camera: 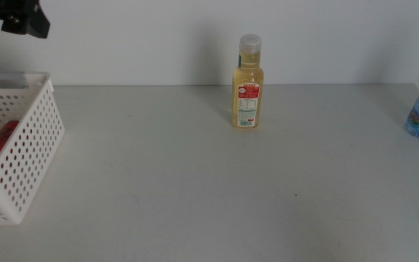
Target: Use arms to grab the bottles and put them into the dustbin to the left of the table.
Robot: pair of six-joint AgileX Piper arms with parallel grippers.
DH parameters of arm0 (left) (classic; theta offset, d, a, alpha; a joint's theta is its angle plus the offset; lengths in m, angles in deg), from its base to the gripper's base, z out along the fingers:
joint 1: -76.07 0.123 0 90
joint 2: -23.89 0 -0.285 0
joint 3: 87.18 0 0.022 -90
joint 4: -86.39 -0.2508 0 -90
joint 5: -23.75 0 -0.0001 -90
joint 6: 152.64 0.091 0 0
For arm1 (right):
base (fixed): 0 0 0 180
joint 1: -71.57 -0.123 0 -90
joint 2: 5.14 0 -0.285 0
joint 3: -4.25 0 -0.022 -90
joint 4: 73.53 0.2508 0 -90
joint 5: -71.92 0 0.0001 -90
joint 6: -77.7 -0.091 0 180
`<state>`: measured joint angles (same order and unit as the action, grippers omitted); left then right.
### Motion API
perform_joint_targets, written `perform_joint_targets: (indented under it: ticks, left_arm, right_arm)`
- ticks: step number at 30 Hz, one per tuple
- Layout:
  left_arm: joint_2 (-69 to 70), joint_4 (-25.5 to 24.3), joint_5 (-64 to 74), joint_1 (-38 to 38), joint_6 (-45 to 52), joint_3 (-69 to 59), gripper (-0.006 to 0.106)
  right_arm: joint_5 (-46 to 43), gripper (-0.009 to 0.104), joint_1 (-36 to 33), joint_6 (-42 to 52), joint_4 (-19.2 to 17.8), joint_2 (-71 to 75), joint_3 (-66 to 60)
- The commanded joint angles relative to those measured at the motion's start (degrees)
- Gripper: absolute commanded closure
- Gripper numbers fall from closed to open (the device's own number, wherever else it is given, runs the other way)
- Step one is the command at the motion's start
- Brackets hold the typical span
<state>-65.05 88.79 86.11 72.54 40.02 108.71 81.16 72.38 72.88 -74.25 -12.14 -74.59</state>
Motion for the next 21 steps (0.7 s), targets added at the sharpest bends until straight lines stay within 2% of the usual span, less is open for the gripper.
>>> perform_joint_targets:
  ticks: [1, 8, 16, 21]
  left_arm:
    - [5.82, 0.47, -4.89, -3.91, -1.07, -0.79, 0.007]
    - [15.85, 0.91, -15.72, -15.30, -3.31, -10.22, 0.007]
    - [25.52, -8.37, -39.80, -27.04, -12.66, -30.34, 0.007]
    - [28.90, -8.96, -52.32, -28.41, -14.26, -41.67, 0.007]
  right_arm:
    - [-4.18, 0.001, 0.22, 0.31, -0.65, 1.22, 0.54]
    - [-4.18, 0.001, 0.22, 0.31, -0.65, 1.22, 0.54]
    - [-4.18, 0.001, 0.22, 0.31, -0.65, 1.22, 0.54]
    - [-4.18, 0.001, 0.22, 0.31, -0.65, 1.22, 0.54]
